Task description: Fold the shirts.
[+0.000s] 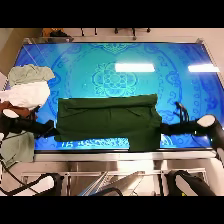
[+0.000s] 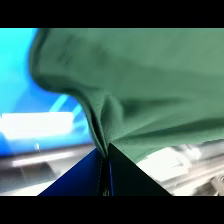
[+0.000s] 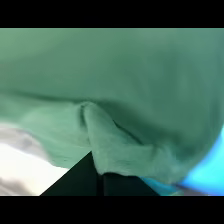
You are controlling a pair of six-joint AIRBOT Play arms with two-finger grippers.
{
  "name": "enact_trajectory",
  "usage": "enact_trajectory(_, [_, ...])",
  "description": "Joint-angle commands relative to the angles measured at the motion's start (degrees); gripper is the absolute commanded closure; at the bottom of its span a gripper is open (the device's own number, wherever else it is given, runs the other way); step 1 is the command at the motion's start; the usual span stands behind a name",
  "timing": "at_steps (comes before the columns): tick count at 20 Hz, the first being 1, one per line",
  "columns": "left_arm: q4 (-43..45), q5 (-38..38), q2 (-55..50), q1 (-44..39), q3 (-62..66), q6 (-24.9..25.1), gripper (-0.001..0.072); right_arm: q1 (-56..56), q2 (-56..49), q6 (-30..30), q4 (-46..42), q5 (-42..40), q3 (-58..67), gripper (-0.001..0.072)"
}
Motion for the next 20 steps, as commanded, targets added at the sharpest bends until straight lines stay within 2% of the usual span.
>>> enact_trajectory(1, [-0.94,0.02,-3.37,-3.65,10.34,-2.91,0.0692,0.13,-11.26,-11.76,14.12,-4.37,10.95,0.0692])
enact_trajectory(3, [-0.98,0.83,-7.23,-4.98,17.14,-4.02,0.0693,0.11,-19.41,-14.36,15.54,-5.09,19.19,0.0692])
enact_trajectory(6, [-1.01,2.05,-14.08,-6.88,24.52,-4.63,0.0692,0.13,-30.75,-14.95,15.56,-5.14,29.49,0.0691])
enact_trajectory(11, [-0.83,4.39,-26.56,-10.54,33.77,-4.55,0.0691,0.13,-41.53,-16.92,15.54,-6.27,33.9,0.0681])
enact_trajectory(12, [-0.85,4.09,-28.41,-10.8,35.28,-4.61,0.069,0.11,-42.34,-18.58,15.76,-6.75,33.9,0.0658])
enact_trajectory(13, [-0.92,3.08,-29.99,-10.8,36.74,-4.61,0.0687,-0.02,-42.53,-19.56,15.72,-7.78,33.9,0.0484])
enact_trajectory(14, [-0.9,2.03,-30.82,-10.8,37.9,-4.61,0.0544,-0.33,-42.12,-19.82,15.65,-8.02,34.38,0.039])
enact_trajectory(15, [-0.9,1.2,-31.08,-10.8,39.19,-4.68,0.0084,-0.98,-41.33,-19.8,14.62,-7.26,35.54,0.0389])
enact_trajectory(16, [-0.94,0.48,-31.01,-10.8,40.59,-5.09,0.0014,-2.05,-40.09,-19.76,11.93,-5.92,37.09,0.0364])
enact_trajectory(17, [-0.85,-1.2,-30.84,-10.56,42.66,-5.09,0.0014,-3.23,-38.8,-19.17,8.7,-5.38,38.18,0.0142])
enact_trajectory(18, [-0.81,-2.56,-30.47,-10.19,44.59,-5.09,0.0014,-4.68,-37.59,-17.57,5.79,-5.38,38.53,0.0002])
enact_trajectory(20, [-0.57,-3.48,-29.22,-9.22,48.43,-5.73,0.0015,-7.37,-37.27,-12.96,1.88,-3.56,38.47,0.0003])
